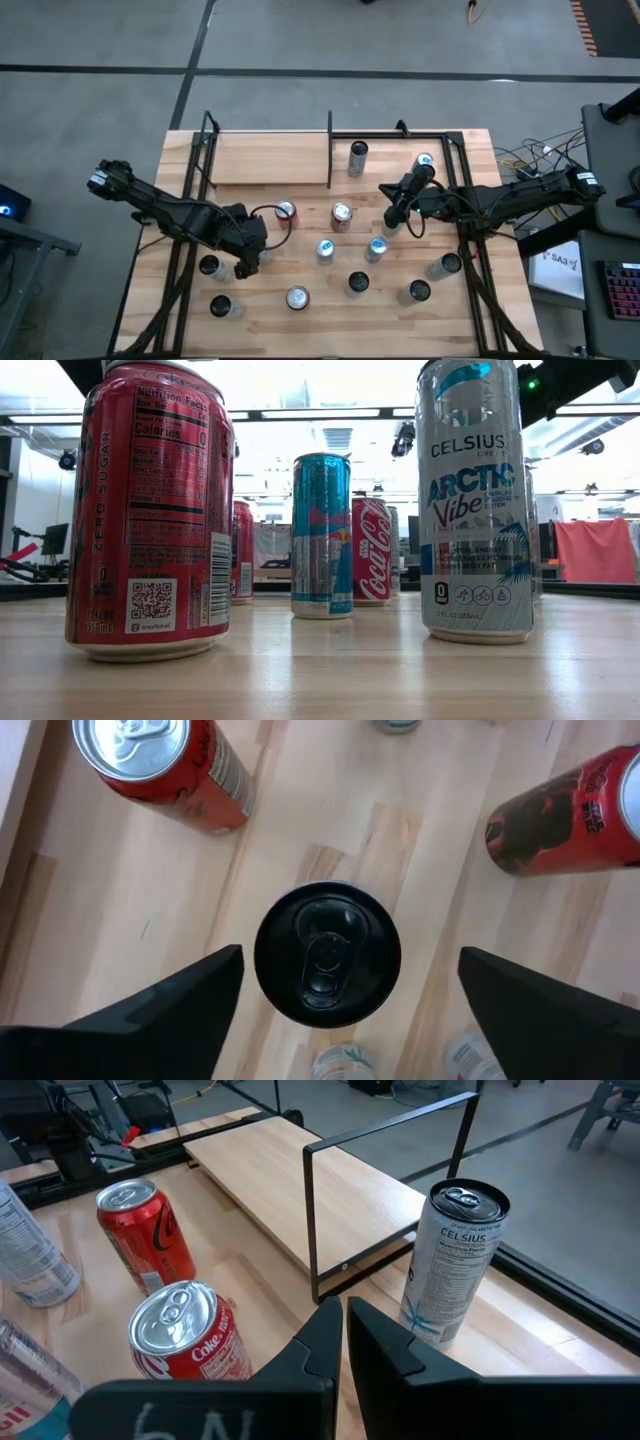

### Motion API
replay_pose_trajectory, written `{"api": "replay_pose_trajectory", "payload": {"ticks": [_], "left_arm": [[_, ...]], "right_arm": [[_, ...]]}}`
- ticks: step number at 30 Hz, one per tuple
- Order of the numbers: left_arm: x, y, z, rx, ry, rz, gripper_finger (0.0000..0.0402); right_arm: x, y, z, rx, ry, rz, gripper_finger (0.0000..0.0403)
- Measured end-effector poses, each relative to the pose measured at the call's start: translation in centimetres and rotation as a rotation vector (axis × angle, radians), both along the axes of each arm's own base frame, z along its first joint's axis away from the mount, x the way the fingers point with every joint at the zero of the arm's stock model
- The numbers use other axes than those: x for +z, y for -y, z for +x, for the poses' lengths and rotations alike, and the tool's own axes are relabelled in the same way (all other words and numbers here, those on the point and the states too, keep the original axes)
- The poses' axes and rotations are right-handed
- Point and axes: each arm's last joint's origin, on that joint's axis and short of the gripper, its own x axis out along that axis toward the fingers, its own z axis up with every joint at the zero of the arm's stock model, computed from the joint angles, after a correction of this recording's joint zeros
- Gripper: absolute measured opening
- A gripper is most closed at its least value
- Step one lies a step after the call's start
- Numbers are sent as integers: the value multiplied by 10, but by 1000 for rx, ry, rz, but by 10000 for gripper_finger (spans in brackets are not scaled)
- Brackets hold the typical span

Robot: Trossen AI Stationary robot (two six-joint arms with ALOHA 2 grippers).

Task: Place canned beverage on shelf
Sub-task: Put the top right white and pink soda can on the shelf

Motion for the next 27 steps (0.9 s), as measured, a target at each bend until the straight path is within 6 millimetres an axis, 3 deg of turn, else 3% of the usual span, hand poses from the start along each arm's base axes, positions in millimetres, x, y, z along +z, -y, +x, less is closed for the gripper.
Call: {"api": "replay_pose_trajectory", "payload": {"ticks": [13,27], "left_arm": [[-1,0,2,10,22,16,373],[-42,-1,-1,49,-14,13,363]], "right_arm": [[0,0,0,0,1,0,13],[0,0,0,1,-1,-2,13]]}}
